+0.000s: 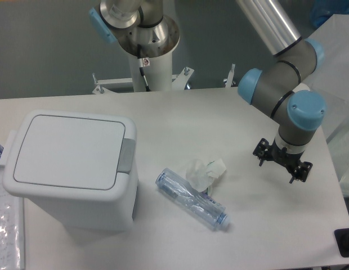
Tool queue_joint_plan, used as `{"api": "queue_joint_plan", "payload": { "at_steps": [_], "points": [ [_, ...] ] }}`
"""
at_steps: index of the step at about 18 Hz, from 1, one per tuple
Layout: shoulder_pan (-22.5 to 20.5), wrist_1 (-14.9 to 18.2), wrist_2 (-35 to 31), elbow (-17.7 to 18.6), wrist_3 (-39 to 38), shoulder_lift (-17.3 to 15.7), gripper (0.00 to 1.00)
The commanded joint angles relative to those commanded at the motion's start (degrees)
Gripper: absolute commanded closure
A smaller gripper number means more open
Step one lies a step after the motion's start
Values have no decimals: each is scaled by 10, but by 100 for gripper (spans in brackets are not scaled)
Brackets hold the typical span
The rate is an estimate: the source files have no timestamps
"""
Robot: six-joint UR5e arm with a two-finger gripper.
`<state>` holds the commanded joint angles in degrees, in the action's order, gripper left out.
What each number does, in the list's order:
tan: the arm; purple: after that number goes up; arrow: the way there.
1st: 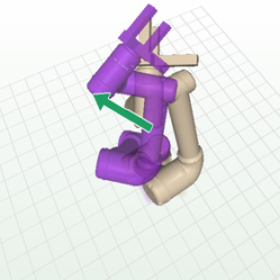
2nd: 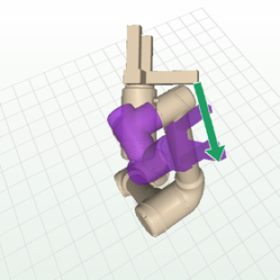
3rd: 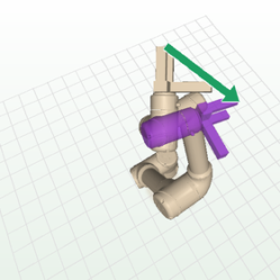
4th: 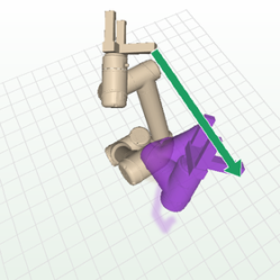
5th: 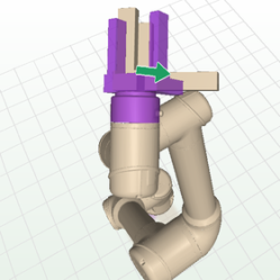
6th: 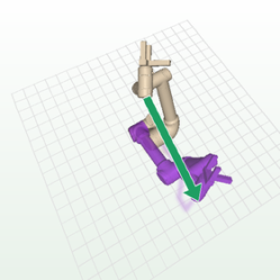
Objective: Open the trash can
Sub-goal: 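Move the gripper up and over toward the white trash can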
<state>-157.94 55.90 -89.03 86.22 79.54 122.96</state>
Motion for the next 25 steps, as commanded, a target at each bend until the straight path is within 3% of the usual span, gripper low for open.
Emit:
{"api": "queue_joint_plan", "payload": {
  "at_steps": [4,10,13,15,17,20,22,25],
  "points": [
    [5,4,-1,4,1,-2,0],
    [6,41,-1,4,1,-17,0],
    [9,42,32,4,-12,-18,0],
    [9,52,75,6,-66,-39,0],
    [10,99,93,1,-105,-68,0],
    [22,127,148,3,-156,-95,0],
    [35,125,180,4,-230,-116,0],
    [63,112,213,-2,-328,-120,0]
  ]
}}
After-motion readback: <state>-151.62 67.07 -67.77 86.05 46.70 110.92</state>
